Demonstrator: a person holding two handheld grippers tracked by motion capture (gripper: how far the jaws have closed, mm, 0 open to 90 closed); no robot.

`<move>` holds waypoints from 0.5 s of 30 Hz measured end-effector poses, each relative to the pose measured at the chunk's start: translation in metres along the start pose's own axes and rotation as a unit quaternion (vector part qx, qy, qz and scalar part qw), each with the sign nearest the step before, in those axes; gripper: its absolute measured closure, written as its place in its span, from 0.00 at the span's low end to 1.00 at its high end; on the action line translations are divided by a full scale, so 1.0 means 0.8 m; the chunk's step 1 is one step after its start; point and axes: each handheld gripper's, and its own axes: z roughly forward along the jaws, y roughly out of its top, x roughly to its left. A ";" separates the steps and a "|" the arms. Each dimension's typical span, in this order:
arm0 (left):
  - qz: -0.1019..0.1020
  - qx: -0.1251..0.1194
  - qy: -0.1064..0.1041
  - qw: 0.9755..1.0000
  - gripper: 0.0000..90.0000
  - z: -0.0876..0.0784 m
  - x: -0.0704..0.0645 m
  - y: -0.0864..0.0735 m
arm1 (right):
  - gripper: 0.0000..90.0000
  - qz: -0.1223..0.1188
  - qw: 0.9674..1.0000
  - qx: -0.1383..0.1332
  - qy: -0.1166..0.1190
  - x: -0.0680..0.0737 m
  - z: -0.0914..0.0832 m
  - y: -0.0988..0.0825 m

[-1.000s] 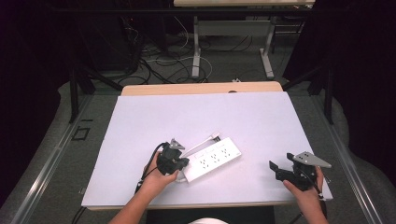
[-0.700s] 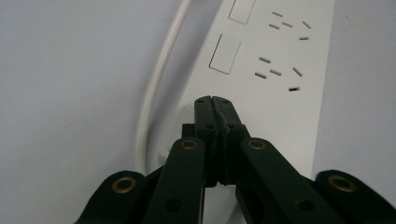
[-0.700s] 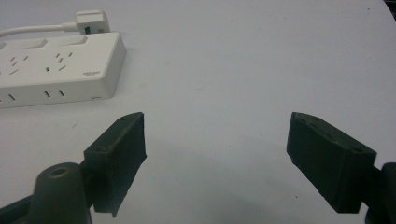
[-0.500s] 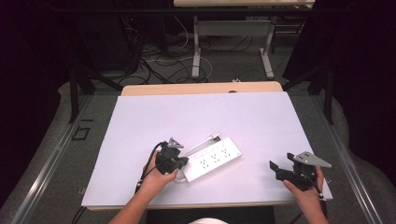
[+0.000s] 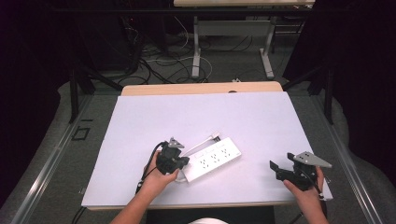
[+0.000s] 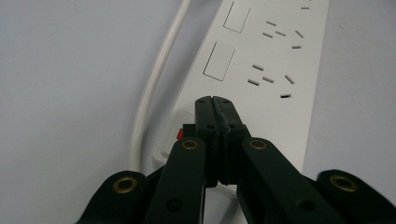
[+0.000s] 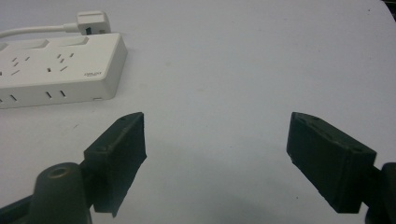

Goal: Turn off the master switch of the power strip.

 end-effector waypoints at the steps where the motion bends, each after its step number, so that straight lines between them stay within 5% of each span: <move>1: 0.001 -0.001 0.000 1.000 1.00 0.000 0.000 0.000 | 0.21 0.000 1.000 0.000 0.000 0.000 0.000 0.000; 15: -0.004 -0.005 0.002 1.000 1.00 -0.010 0.002 0.001 | 0.21 0.000 1.000 -0.001 0.000 0.000 0.000 0.000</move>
